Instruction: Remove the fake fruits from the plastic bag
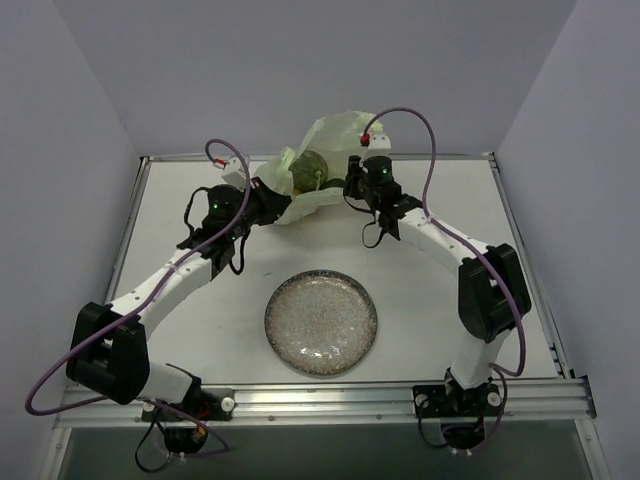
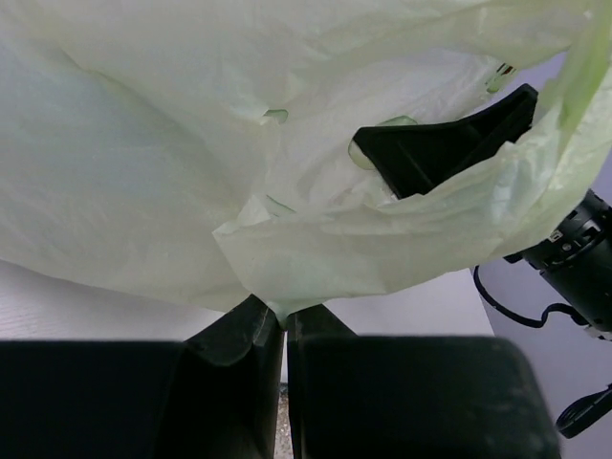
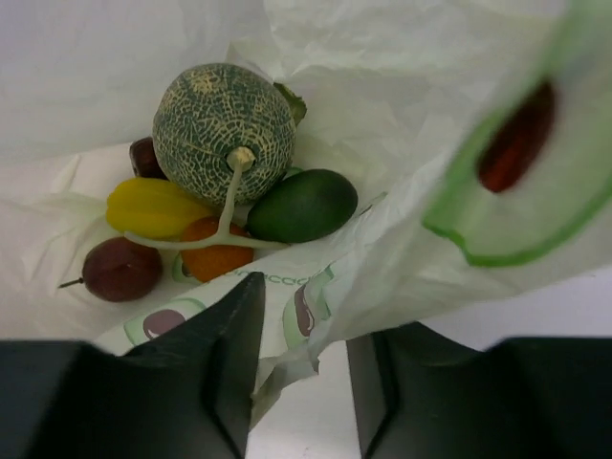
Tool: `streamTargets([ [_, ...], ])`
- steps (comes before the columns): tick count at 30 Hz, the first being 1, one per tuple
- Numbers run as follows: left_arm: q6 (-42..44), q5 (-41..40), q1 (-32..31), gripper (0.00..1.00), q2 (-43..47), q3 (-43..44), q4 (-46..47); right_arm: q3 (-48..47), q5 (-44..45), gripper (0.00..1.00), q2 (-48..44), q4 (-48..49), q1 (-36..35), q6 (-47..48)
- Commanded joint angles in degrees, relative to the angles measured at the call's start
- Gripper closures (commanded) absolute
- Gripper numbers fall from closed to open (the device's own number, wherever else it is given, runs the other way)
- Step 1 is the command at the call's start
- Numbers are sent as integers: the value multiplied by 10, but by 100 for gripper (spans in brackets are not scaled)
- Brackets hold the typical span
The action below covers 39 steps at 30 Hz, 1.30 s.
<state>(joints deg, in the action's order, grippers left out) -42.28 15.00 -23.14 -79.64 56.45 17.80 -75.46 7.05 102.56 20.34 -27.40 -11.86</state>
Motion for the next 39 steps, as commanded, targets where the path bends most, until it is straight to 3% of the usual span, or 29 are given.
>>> streamTargets([
  [1,-15,13,3,98,36,-18,35,21,49,73,-78,23,-3,-9],
  [2,-24,17,3,98,40,-26,45,32,60,79,-99,3,-6,-11],
  [4,-30,23,4,98,47,-44,52,79,60,81,-182,-7,-20,-17],
  [7,-34,40,0,98,50,-43,58,123,60,90,-295,-11,-27,-24],
  [10,-42,48,-4,98,54,-35,58,132,68,92,-363,-67,-27,-40],
  [12,-55,56,-7,98,57,-34,61,147,49,77,-390,-90,-27,-60],
  [13,-59,58,-7,97,62,-35,67,157,50,47,-395,-89,-27,-64],
  [16,-65,54,-13,98,68,-38,66,172,102,7,-365,-87,-25,-58],
  [18,-62,52,-14,98,72,-40,59,151,76,2,-310,-85,5,-52],
  [19,-61,49,-14,98,76,-41,55,141,13,1,-289,-81,19,-52],
  [24,-40,39,-12,98,91,-45,27,87,-109,2,-148,1,81,-38],
  [26,-34,32,-9,97,91,-48,19,57,-161,9,-113,34,92,-43],
  [27,-33,32,-9,98,90,-51,18,57,-167,18,-97,57,93,-47],
  [28,-32,32,-8,98,87,-53,18,70,-169,45,-93,81,93,-63],
  [29,-32,33,-7,98,85,-53,18,78,-173,57,-94,119,93,-71],
  [30,-32,35,-7,98,80,-51,18,84,-172,80,-98,129,94,-77],
  [32,-33,40,-7,98,77,-47,19,130,-144,98,-146,160,90,-103],
  [35,-32,42,-6,98,85,-37,13,200,-94,100,-260,147,48,-103],
  [36,-30,35,-6,98,95,-35,7,213,-36,100,-287,136,31,-94],
  [39,-24,25,-4,98,106,-17,-20,218,-9,100,-358,56,2,-86],
])
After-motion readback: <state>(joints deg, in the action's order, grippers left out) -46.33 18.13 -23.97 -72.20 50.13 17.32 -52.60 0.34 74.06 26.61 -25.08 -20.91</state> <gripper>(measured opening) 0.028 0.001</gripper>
